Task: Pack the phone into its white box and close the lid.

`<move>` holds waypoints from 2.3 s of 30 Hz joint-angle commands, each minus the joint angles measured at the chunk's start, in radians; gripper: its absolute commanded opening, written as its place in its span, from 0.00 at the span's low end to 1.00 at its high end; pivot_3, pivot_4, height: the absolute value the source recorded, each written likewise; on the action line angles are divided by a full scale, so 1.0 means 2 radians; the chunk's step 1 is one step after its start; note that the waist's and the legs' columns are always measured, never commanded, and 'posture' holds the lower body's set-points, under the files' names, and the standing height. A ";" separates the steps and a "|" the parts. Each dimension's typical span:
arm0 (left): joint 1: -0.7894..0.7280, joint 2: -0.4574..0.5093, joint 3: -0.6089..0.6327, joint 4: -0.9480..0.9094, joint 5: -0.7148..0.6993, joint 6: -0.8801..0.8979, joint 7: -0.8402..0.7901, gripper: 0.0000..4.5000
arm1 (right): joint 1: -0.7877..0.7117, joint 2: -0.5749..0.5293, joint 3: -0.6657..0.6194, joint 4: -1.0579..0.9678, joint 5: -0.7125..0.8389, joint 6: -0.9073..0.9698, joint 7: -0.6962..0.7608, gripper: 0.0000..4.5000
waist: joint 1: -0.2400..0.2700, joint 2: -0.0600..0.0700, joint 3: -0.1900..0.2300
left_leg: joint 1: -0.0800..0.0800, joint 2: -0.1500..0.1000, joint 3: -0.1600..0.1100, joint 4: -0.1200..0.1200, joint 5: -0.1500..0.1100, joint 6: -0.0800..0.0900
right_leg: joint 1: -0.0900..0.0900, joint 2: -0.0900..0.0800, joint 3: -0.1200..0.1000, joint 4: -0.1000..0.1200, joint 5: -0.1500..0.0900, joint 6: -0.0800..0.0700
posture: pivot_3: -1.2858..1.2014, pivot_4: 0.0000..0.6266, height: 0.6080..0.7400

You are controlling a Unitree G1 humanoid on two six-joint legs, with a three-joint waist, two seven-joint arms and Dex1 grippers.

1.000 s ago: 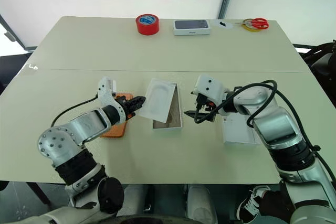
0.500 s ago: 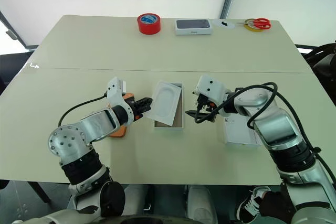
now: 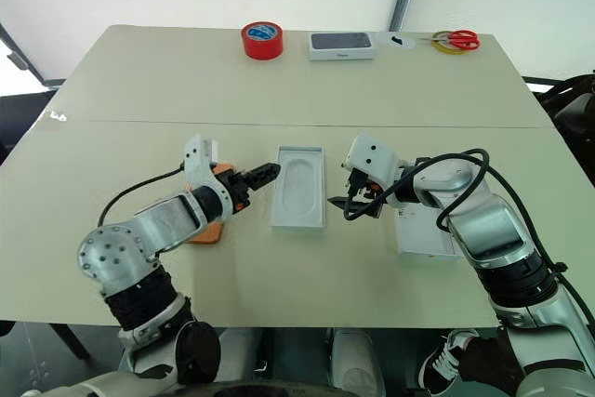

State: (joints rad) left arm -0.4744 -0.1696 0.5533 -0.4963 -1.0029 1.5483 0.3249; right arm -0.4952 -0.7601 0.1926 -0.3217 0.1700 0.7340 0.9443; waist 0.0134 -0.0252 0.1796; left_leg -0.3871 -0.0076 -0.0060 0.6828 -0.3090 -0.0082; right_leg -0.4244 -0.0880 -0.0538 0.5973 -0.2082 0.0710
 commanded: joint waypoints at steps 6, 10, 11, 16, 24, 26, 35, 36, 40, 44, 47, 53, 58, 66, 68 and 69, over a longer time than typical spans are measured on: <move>0.051 0.218 -0.099 -0.057 0.066 -0.130 -0.151 0.97 | -0.052 0.039 0.030 0.038 -0.024 -0.010 -0.036 0.03 | -0.002 0.001 0.000 | 0.000 0.000 0.000 0.000 0.001 -0.002 | -0.001 0.001 0.000 0.001 0.000 -0.002 | 0.52 0.24 1.00; 0.125 0.340 -0.157 -0.069 0.131 -0.252 -0.281 0.97 | -0.091 0.081 0.067 0.076 -0.061 -0.029 -0.067 0.01 | -0.004 0.001 0.000 | 0.000 0.001 0.000 0.000 0.002 -0.003 | -0.001 0.002 0.000 0.001 0.001 -0.003 | 0.52 0.24 1.00; 0.137 0.354 -0.163 -0.067 0.141 -0.276 -0.302 0.97 | -0.098 0.089 0.072 0.086 -0.069 -0.034 -0.073 0.01 | -0.003 0.001 0.001 | 0.000 0.001 0.001 0.000 0.002 -0.003 | -0.002 0.002 0.000 0.001 0.001 -0.004 | 0.52 0.24 1.00; 0.229 0.419 -0.149 -0.061 0.162 -0.376 -0.429 0.97 | -0.156 0.157 0.116 0.176 -0.112 -0.072 -0.104 0.01 | -0.005 0.002 0.001 | 0.000 0.002 0.001 0.000 0.002 -0.003 | -0.002 0.002 0.000 0.001 0.001 -0.004 | 0.52 0.24 1.00; 0.294 0.444 -0.148 -0.071 0.176 -0.438 -0.494 0.97 | -0.191 0.204 0.143 0.301 -0.167 -0.136 -0.124 0.01 | -0.003 0.003 0.001 | -0.001 0.002 0.001 0.000 0.002 -0.003 | -0.002 0.002 0.000 0.001 0.001 -0.004 | 0.52 0.24 1.00; 0.304 0.441 -0.150 -0.080 0.176 -0.443 -0.497 0.97 | -0.194 0.207 0.143 0.318 -0.175 -0.147 -0.123 0.01 | -0.004 0.003 0.001 | -0.001 0.002 0.001 0.000 0.002 -0.003 | -0.003 0.002 0.000 0.001 0.001 -0.004 | 0.52 0.24 1.00; 0.325 0.436 -0.153 -0.099 0.170 -0.445 -0.497 0.97 | -0.198 0.212 0.139 0.353 -0.207 -0.176 -0.125 0.01 | -0.014 0.003 0.001 | 0.000 0.002 0.000 0.000 0.002 -0.003 | -0.003 0.003 0.000 0.002 0.001 -0.004 | 0.52 0.24 1.00; 0.325 0.436 -0.153 -0.099 0.170 -0.445 -0.497 0.97 | -0.198 0.212 0.138 0.353 -0.208 -0.177 -0.124 0.01 | -0.014 0.003 0.001 | 0.000 0.002 0.000 0.000 0.002 -0.003 | -0.003 0.003 0.000 0.002 0.002 -0.004 | 0.52 0.24 1.00; 0.325 0.435 -0.153 -0.101 0.168 -0.445 -0.496 0.97 | -0.197 0.211 0.138 0.358 -0.218 -0.186 -0.130 0.01 | -0.014 0.003 0.001 | 0.000 0.003 0.000 0.000 0.002 -0.003 | -0.003 0.003 0.000 0.002 0.002 -0.004 | 0.52 0.24 1.00; 0.325 0.433 -0.157 -0.102 0.168 -0.446 -0.497 0.97 | -0.191 0.207 0.133 0.342 -0.213 -0.190 -0.114 0.01 | -0.014 0.003 0.002 | 0.000 0.003 0.000 0.000 0.002 -0.003 | -0.003 0.003 0.000 0.003 0.002 -0.004 | 0.52 0.24 1.00; 0.326 0.433 -0.158 -0.103 0.169 -0.446 -0.498 0.97 | -0.181 0.198 0.131 0.313 -0.206 -0.184 -0.088 0.01 | -0.014 0.003 0.002 | 0.000 0.003 0.000 0.000 0.002 -0.003 | -0.003 0.003 0.000 0.002 0.002 -0.004 | 0.52 0.24 1.00; 0.322 0.433 -0.165 -0.102 0.171 -0.448 -0.498 0.97 | -0.178 0.197 0.132 0.319 -0.220 -0.183 -0.095 0.01 | -0.014 0.003 0.002 | 0.000 0.003 0.000 0.000 0.002 -0.003 | -0.003 0.003 0.000 0.002 0.002 -0.004 | 0.52 0.24 1.00; 0.320 0.432 -0.169 -0.101 0.172 -0.451 -0.496 0.97 | -0.186 0.206 0.130 0.345 -0.232 -0.193 -0.128 0.01 | -0.014 0.003 0.002 | 0.000 0.003 0.000 0.000 0.002 -0.003 | -0.003 0.003 0.000 0.003 0.002 -0.004 | 0.52 0.24 1.00; 0.318 0.429 -0.171 -0.101 0.173 -0.451 -0.491 0.97 | -0.184 0.207 0.129 0.361 -0.249 -0.216 -0.161 0.01 | -0.014 0.003 0.002 | 0.000 0.003 0.000 0.000 0.002 -0.003 | -0.003 0.003 0.000 0.003 0.002 -0.004 | 0.52 0.24 1.00; 0.318 0.429 -0.172 -0.101 0.173 -0.451 -0.489 0.97 | -0.182 0.206 0.126 0.355 -0.245 -0.214 -0.158 0.01 | -0.014 0.003 0.002 | 0.000 0.003 0.000 0.000 0.002 -0.003 | -0.003 0.003 0.000 0.003 0.002 -0.004 | 0.52 0.24 1.00; 0.318 0.428 -0.172 -0.101 0.173 -0.450 -0.489 0.97 | -0.178 0.203 0.125 0.345 -0.242 -0.216 -0.154 0.01 | -0.014 0.003 0.002 | 0.000 0.003 0.000 0.000 0.002 -0.003 | -0.003 0.003 0.000 0.003 0.002 -0.004 | 0.52 0.24 1.00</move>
State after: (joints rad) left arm 0.1650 0.6870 0.2101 -0.6527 -0.6549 0.6657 -0.6548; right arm -0.8423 -0.3456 0.4782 0.4076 -0.3120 0.3183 0.6350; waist -0.0143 -0.0185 0.1831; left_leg -0.3872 -0.0025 -0.0052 0.6823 -0.3052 -0.0139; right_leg -0.4298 -0.0819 -0.0531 0.6030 -0.2048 0.0638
